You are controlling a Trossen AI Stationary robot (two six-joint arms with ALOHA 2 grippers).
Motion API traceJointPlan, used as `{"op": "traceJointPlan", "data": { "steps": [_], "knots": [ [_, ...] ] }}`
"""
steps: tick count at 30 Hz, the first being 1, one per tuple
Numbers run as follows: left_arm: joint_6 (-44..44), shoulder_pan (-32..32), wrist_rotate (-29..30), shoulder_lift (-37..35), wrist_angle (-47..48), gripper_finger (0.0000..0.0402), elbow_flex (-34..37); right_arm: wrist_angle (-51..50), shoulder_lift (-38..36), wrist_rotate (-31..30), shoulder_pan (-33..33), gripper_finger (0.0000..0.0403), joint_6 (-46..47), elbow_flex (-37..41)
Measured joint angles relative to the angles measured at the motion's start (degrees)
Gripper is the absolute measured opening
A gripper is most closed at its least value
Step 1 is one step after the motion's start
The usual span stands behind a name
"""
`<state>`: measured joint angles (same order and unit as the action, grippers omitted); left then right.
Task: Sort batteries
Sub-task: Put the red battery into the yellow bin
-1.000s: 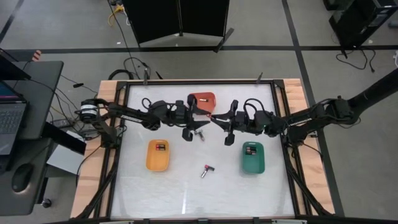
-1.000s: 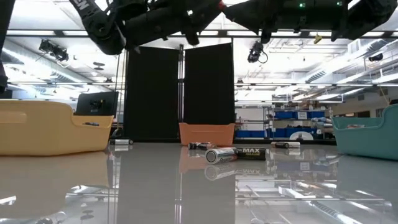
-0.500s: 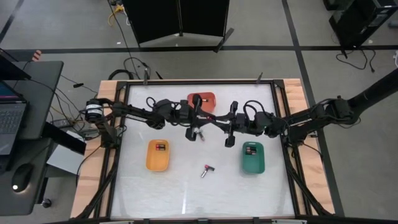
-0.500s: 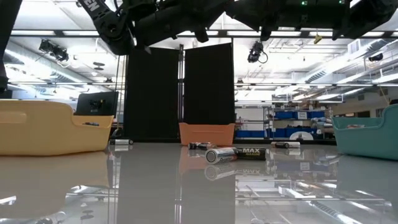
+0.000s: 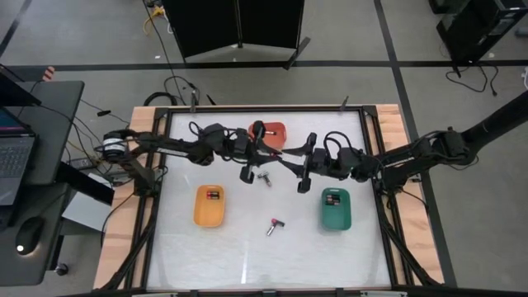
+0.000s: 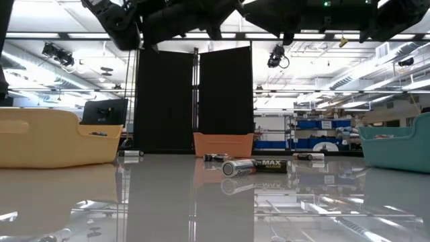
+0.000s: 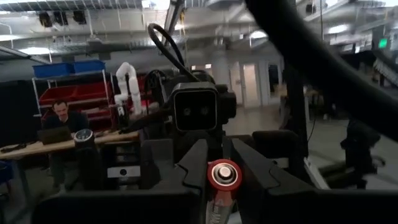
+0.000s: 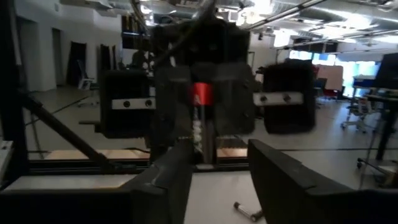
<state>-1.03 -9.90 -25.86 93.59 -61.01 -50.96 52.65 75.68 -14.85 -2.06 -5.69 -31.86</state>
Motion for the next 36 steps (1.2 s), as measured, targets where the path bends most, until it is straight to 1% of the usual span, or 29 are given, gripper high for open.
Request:
{"op": "traceJointPlan", "data": {
  "steps": [3, 6, 13, 16, 19, 21, 23, 29, 34, 36],
  "knots": [
    [-3.34, -0.34, -0.41, -4.22, 8.89, 0.0053, 0.09, -1.46, -0.04, -0.86, 0.43, 0.0184, -0.06, -0.01],
    [-6.32, -0.06, -0.89, -9.05, 18.05, 0.0053, 0.09, -4.01, -0.04, -2.47, 1.24, 0.0188, 0.02, 0.00],
    [-8.90, 1.12, 1.78, -20.16, 39.91, 0.0053, 0.07, -7.55, -0.04, -2.88, 3.25, 0.0176, 0.11, 0.02],
    [-8.48, 1.91, 2.27, -24.46, 51.86, 0.0053, 0.07, -10.26, -0.04, -2.84, 4.04, 0.0169, 0.13, 0.00],
    [-4.88, 3.18, 5.35, -27.73, 64.32, 0.0053, 0.07, -12.79, -0.04, -2.62, 4.94, 0.0163, 0.15, 0.00],
    [-1.94, 4.84, 8.82, -29.07, 72.00, 0.0053, 0.07, -13.84, -0.02, -2.57, 5.56, 0.0161, 0.17, 0.03],
    [1.58, 6.96, 13.54, -29.34, 78.30, 0.0053, 0.07, -13.69, 0.00, -2.47, 6.41, 0.0158, 0.17, 0.04],
    [14.18, 13.11, 22.26, -28.38, 95.02, 0.0053, 0.08, -13.86, 0.00, -2.03, 8.72, 0.0157, -0.16, 0.04],
    [24.25, 18.27, 26.87, -27.44, 103.76, 0.0053, 1.09, -15.42, 0.00, -1.33, 9.98, 0.0158, -1.58, 0.04],
    [26.76, 20.07, 28.40, -25.99, 103.90, 0.0053, 1.70, -16.29, 0.00, -0.87, 10.38, 0.0157, -1.91, 0.04]
  ]
}}
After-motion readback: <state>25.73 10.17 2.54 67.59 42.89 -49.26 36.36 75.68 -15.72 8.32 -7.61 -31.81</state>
